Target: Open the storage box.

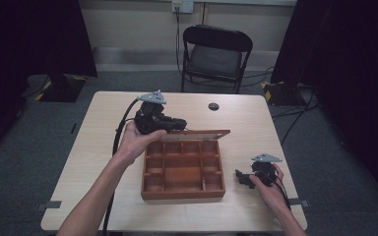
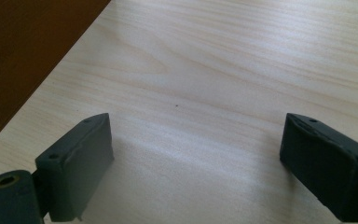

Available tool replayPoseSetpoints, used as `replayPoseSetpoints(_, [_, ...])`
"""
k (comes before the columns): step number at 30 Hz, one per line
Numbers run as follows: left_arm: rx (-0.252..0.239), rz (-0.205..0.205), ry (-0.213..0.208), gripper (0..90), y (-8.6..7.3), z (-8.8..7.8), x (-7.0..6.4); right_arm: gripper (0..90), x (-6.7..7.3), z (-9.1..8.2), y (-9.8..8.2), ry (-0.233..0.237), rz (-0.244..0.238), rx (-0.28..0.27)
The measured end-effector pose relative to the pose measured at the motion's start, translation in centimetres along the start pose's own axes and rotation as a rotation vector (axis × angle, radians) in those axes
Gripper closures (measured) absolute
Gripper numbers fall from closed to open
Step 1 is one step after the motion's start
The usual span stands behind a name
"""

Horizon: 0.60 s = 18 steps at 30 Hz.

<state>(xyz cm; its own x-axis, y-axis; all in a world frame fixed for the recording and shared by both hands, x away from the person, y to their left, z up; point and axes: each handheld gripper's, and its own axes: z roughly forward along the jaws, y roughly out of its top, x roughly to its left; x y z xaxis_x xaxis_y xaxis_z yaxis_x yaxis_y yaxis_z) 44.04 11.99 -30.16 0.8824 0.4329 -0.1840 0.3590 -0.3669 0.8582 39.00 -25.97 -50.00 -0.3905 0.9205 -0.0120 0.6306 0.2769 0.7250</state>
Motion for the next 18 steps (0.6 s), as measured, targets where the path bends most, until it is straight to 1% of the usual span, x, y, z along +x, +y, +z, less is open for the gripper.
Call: replayPoseSetpoints(18, [-0.006,-0.002,-0.004,84.4,-0.03,0.0,0.06,8.9,0.02,-0.01,-0.01,0.0,0.002,0.001])
